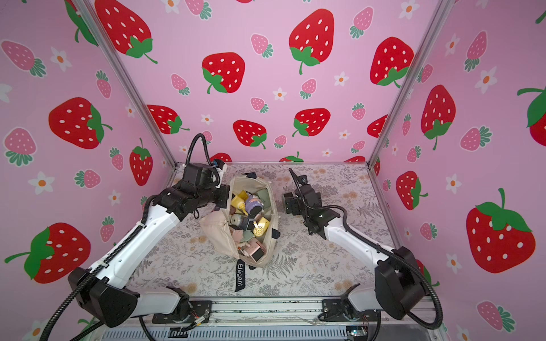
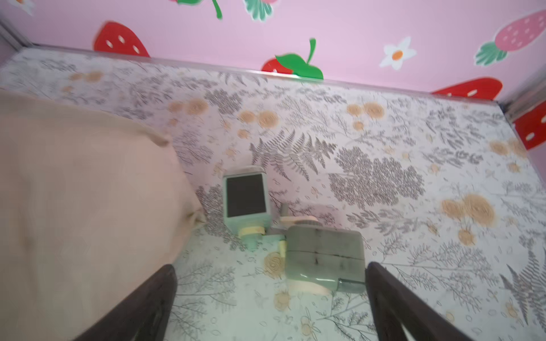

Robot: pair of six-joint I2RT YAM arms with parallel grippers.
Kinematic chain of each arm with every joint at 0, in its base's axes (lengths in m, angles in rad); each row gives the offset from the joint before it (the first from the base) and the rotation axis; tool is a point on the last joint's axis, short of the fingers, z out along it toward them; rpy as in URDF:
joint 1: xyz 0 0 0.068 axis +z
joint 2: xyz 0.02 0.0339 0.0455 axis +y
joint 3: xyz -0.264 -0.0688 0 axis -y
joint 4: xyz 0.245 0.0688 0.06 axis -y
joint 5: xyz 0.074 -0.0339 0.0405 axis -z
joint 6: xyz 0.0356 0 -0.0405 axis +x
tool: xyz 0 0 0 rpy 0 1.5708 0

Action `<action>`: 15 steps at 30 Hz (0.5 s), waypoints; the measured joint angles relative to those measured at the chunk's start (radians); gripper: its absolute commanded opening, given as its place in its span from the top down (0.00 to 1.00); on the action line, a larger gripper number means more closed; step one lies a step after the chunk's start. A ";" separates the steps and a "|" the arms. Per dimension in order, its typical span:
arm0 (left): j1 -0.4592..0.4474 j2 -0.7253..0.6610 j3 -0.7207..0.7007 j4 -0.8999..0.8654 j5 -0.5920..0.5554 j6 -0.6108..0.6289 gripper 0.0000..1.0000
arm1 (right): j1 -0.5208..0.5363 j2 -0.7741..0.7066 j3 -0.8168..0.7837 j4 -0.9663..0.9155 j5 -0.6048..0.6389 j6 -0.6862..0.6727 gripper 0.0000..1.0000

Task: Take out the pencil sharpeners from the tote bags
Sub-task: Pick up the pencil sharpener from the canvas bag.

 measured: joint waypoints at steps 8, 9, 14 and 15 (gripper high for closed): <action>0.005 0.002 0.000 0.000 0.004 0.000 1.00 | -0.002 0.034 -0.070 0.046 0.179 -0.063 0.01; 0.005 0.002 0.000 0.000 0.007 0.000 1.00 | -0.002 0.051 -0.066 0.035 0.216 -0.069 0.01; 0.007 0.002 0.000 0.000 0.011 0.000 1.00 | -0.003 0.094 0.005 -0.070 0.310 -0.065 0.01; 0.007 0.002 0.000 0.000 0.011 0.000 1.00 | -0.002 0.089 0.019 -0.078 0.321 -0.066 0.01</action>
